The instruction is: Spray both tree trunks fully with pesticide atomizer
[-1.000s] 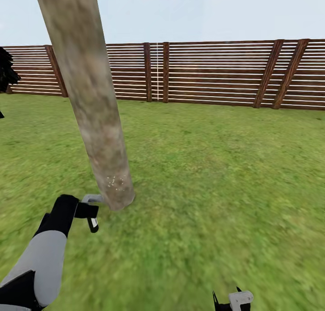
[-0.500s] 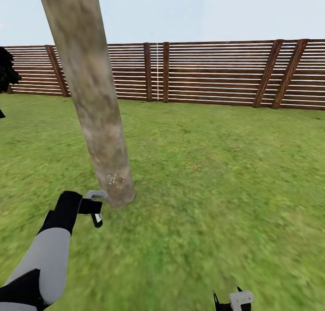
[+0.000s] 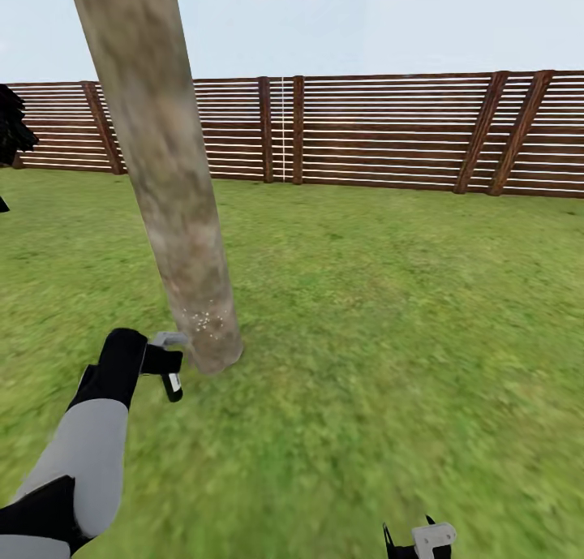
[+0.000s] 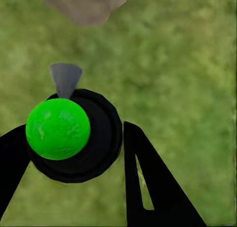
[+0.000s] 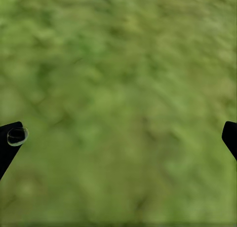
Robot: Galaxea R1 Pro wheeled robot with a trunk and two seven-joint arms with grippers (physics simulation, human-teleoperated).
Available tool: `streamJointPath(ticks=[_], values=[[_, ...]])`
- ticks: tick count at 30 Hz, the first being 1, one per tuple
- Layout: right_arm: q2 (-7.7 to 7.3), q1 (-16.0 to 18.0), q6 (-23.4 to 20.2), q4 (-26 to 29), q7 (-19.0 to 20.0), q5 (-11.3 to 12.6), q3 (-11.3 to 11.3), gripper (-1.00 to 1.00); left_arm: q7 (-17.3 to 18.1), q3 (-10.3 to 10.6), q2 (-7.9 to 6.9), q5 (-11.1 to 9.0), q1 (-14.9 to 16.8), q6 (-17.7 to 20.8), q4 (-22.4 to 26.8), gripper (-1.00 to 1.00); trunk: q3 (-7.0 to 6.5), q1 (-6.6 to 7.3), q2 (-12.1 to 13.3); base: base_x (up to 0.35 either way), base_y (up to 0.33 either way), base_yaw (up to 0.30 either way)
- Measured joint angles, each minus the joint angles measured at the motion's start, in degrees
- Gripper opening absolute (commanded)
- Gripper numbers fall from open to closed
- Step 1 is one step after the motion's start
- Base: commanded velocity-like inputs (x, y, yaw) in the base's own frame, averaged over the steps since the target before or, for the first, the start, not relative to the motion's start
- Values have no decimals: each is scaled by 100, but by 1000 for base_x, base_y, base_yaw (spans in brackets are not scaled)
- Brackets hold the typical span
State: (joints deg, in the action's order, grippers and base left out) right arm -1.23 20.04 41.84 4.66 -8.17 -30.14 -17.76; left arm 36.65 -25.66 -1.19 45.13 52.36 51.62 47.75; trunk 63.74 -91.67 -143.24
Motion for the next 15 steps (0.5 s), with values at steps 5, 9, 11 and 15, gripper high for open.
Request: streamJointPath(ticks=[5,9,11,15], values=[[0,0,0,0,-1,0,1,100,469,658,280,31,132,587,509,-100,-1,1,-1,0,0,0],[0,0,0,0,0,0,1,100,739,663,-111,106,143,573,479,-100,0,0,0,0,0,0],[0,0,0,0,0,0,1,100,751,665,-205,63,143,588,464,-100,0,0,0,0,0,0],[0,0,0,0,0,0,0,100,830,903,-107,-11,142,628,455,-100,0,0,0,0,0,0]])
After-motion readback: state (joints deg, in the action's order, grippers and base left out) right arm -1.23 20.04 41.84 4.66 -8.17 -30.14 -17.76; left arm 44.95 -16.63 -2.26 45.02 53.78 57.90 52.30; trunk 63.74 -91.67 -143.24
